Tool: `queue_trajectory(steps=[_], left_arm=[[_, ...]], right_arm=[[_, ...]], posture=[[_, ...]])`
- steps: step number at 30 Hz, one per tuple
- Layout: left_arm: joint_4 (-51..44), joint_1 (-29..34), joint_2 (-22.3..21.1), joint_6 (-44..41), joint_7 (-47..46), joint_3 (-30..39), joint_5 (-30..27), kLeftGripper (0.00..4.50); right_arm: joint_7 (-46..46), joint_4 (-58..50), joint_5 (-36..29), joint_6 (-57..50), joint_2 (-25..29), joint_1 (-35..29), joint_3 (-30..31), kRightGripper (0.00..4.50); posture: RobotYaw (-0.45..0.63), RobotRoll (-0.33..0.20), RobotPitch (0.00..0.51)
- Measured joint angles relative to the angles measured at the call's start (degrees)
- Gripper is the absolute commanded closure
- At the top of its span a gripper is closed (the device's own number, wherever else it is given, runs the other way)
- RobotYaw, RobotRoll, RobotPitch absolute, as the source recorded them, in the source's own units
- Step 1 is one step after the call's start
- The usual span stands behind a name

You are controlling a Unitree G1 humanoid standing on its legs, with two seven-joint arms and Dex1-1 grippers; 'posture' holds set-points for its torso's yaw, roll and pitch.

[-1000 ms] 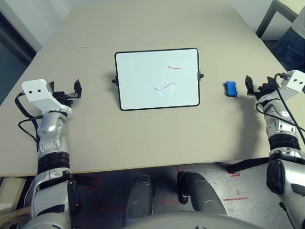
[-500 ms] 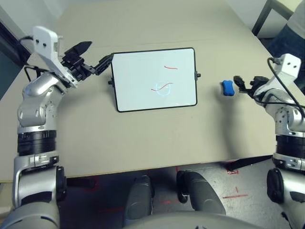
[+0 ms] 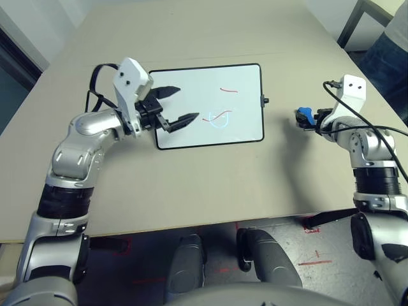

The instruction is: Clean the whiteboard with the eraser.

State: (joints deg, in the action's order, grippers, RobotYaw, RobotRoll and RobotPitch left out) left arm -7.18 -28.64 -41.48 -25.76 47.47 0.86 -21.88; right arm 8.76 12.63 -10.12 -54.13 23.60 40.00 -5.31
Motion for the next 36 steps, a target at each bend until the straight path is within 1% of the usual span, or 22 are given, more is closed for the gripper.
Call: queue_trajectory(steps=[1, 4, 7, 8, 9, 12, 14, 18, 19, 20, 26, 28, 30, 36], left_arm=[[-0.2, 0.0, 0.0, -0.1, 0.0, 0.0, 0.0, 0.0], [-0.6, 0.0, 0.0, -0.5, 0.0, 0.0, 0.0, 0.0], [-0.7, 0.0, 0.0, -0.6, 0.0, 0.0, 0.0, 0.0], [-0.7, 0.0, 0.0, -0.6, 0.0, 0.0, 0.0, 0.0], [-0.7, 0.0, 0.1, -0.6, 0.0, 0.0, 0.0, 0.0], [-0.7, 0.0, 0.5, -0.6, -0.1, 0.0, 0.0, 0.0], [-0.7, 0.0, 0.7, -0.6, -0.1, 0.0, 0.0, 0.0], [-0.6, -0.1, 0.8, -0.6, -0.1, 0.1, 0.1, 0.0], [-0.6, -0.1, 0.8, -0.6, -0.2, 0.1, 0.1, 0.0], [-0.6, -0.2, 0.8, -0.6, -0.2, 0.1, 0.1, 0.0], [-0.6, -0.3, 1.2, -0.6, -0.5, 0.2, 0.1, 0.0], [-0.6, -0.5, 1.4, -0.7, -0.8, 0.2, 0.1, 0.0], [-0.6, -0.9, 1.7, -0.9, -1.0, 0.3, 0.1, 0.0], [-0.6, -1.7, 2.1, -1.1, -1.3, 0.4, 0.1, 0.0]], right_arm=[[0.0, 0.4, 0.1, -0.1, -0.1, 0.1, 0.1, 2.08], [-0.3, 0.6, 0.8, -1.0, -0.3, 0.1, 0.1, 3.08], [-0.5, -0.6, 1.0, -2.2, -0.4, 0.1, 0.0, 3.88], [-0.6, -0.8, 1.1, -2.4, -0.4, 0.0, -0.1, 3.98], [-0.8, -1.0, 1.1, -2.4, -0.5, -0.1, -0.1, 3.36], [-1.4, -1.4, 1.3, -2.2, -1.0, -0.9, -0.4, 2.45], [-1.4, -1.6, 1.3, -2.6, -1.4, -1.8, -0.5, 1.7], [-2.0, -3.0, 1.5, -3.0, -2.0, -2.6, -0.8, 0.39], [-2.1, -3.2, 1.6, -3.0, -2.0, -2.7, -0.9, 0.13], [-2.1, -3.3, 1.7, -3.2, -2.0, -2.8, -1.1, 0.04], [-2.2, -4.3, 1.7, -3.7, -2.2, -3.3, -1.1, 0.04], [-2.2, -5.4, 1.7, -4.2, -2.3, -4.0, -1.2, 0.39], [-2.1, -6.0, 1.7, -4.2, -2.6, -4.5, -1.2, 0.92], [-2.1, -7.5, 1.7, -4.8, -3.3, -5.0, -1.2, 2.9]], posture=[[0.04, 0.0, 0.121], [0.04, 0.0, 0.123], [0.03, 0.0, 0.124], [0.03, 0.0, 0.124], [0.03, 0.0, 0.128], [0.03, 0.0, 0.13], [0.03, 0.0, 0.13], [0.03, 0.0, 0.133], [0.03, 0.0, 0.133], [0.03, 0.0, 0.133], [0.03, 0.0, 0.133], [0.03, 0.0, 0.132], [0.03, 0.0, 0.132], [0.02, 0.0, 0.13]])
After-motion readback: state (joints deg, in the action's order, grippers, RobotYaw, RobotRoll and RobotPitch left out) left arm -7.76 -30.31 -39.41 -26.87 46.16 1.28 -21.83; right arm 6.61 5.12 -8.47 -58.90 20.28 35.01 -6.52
